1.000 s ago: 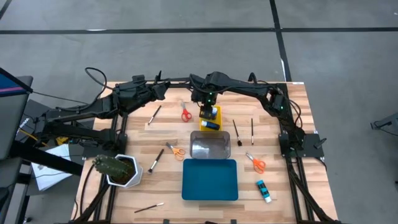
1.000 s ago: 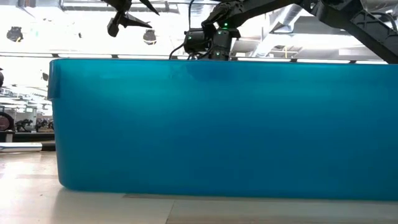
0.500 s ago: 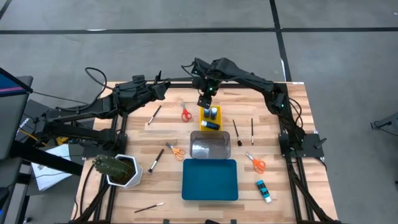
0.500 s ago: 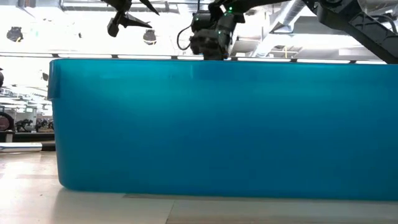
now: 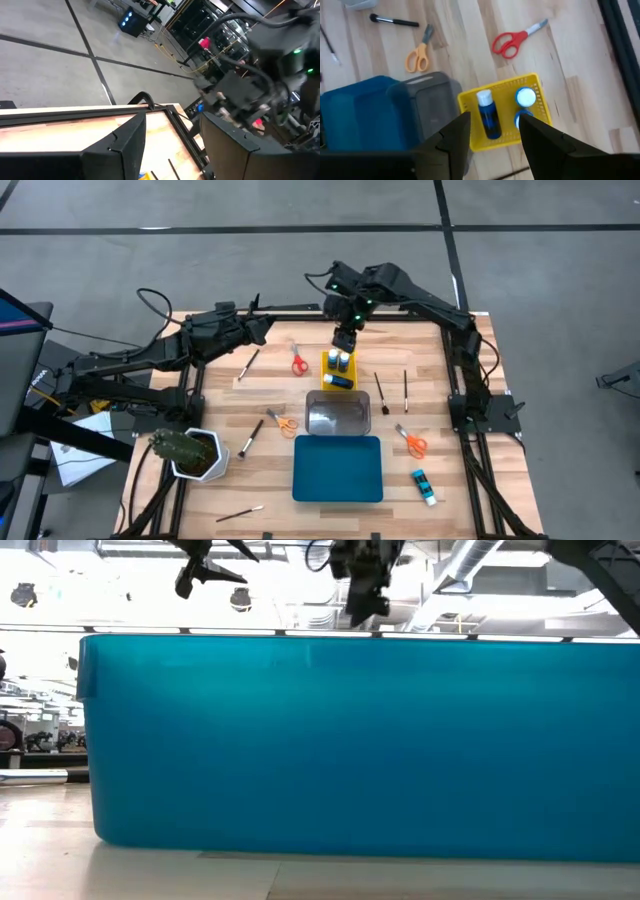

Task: Pick & Place Paint Supplies
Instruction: Put the makeup brush into the black bin

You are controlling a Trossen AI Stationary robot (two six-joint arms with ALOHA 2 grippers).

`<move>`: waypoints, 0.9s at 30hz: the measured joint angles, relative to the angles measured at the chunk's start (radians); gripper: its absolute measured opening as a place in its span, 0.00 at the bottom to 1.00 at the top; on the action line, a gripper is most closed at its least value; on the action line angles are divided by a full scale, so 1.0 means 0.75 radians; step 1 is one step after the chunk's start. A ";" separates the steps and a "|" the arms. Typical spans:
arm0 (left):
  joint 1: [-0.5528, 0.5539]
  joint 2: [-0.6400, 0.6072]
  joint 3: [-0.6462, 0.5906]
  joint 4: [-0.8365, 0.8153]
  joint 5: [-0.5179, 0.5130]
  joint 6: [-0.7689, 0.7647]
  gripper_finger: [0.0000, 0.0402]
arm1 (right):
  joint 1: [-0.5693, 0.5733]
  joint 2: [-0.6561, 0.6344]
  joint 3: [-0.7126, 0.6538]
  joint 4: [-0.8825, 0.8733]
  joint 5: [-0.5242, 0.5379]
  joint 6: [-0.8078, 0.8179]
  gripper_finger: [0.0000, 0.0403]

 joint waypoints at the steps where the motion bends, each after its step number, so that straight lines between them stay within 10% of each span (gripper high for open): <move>1: 0.000 0.000 0.000 0.000 0.001 0.001 0.45 | -0.001 -0.018 0.000 -0.011 0.003 0.004 0.40; 27: -0.025 0.000 0.000 -0.001 0.001 0.009 0.45 | 0.257 -0.582 -0.110 -0.120 0.618 0.600 0.30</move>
